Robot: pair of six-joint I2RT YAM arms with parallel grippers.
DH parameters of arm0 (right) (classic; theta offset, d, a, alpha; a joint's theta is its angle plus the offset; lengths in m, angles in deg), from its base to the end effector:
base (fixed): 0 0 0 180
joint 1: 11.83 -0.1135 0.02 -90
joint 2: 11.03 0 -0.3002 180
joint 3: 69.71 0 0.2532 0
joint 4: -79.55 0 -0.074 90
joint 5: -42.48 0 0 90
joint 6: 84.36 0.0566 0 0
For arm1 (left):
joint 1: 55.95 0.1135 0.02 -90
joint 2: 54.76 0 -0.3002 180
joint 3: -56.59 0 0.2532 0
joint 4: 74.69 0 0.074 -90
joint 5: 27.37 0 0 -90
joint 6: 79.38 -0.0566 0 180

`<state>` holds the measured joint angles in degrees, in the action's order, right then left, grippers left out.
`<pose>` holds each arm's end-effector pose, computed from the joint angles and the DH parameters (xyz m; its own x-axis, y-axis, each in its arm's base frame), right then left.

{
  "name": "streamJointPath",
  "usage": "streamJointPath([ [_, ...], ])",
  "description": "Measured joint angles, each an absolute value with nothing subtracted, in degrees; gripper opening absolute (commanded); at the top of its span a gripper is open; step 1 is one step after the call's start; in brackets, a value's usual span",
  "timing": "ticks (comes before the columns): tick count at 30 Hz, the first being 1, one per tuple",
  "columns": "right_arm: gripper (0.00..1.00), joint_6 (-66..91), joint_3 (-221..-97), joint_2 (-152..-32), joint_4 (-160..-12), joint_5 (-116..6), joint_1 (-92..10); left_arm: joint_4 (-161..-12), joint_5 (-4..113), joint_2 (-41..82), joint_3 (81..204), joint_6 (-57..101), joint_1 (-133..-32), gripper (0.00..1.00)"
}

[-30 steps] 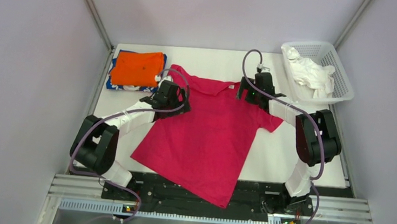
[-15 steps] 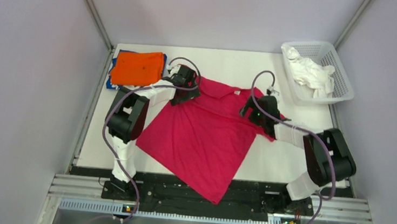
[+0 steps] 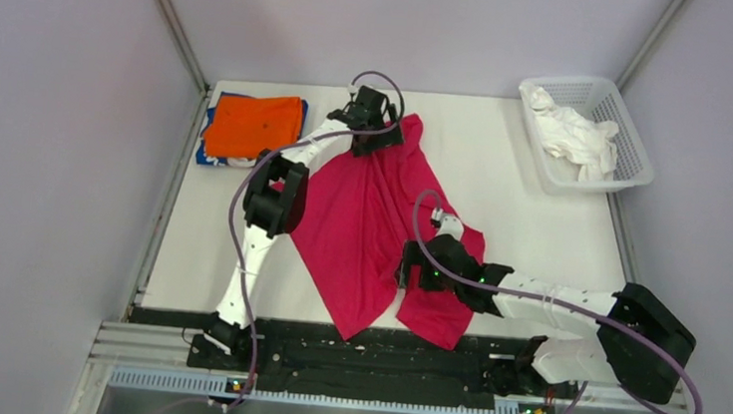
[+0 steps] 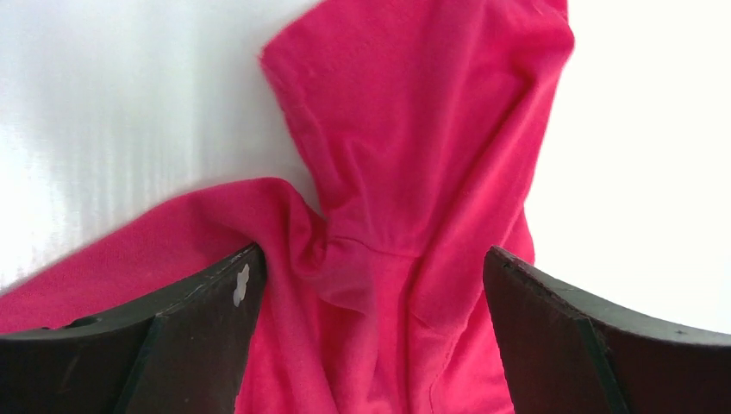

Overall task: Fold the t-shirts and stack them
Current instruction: Flatten out the tshirt

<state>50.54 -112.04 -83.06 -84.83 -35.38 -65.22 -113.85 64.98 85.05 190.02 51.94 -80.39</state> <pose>0.1516 0.1842 0.1816 -0.7921 0.0910 -0.6036 -0.1941 0.8999 0.3904 0.5403 -0.2430 0.1859 -0.7437 -0.3867 -0.5454 -0.1382 0.8871 -0.4405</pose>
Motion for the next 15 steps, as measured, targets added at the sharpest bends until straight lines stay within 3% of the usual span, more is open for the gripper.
streamJointPath([
  [6, 0.99, 42.65, -121.28, -85.42, -82.1, -31.45, -64.52, -114.14, 61.94, 82.73, 186.9, 47.44, -80.83, 0.99],
  [15, 0.99, 39.59, -128.01, -91.08, -85.29, -37.41, -48.58, -106.75, 63.38, 47.04, 143.91, 49.73, -81.31, 0.99],
])
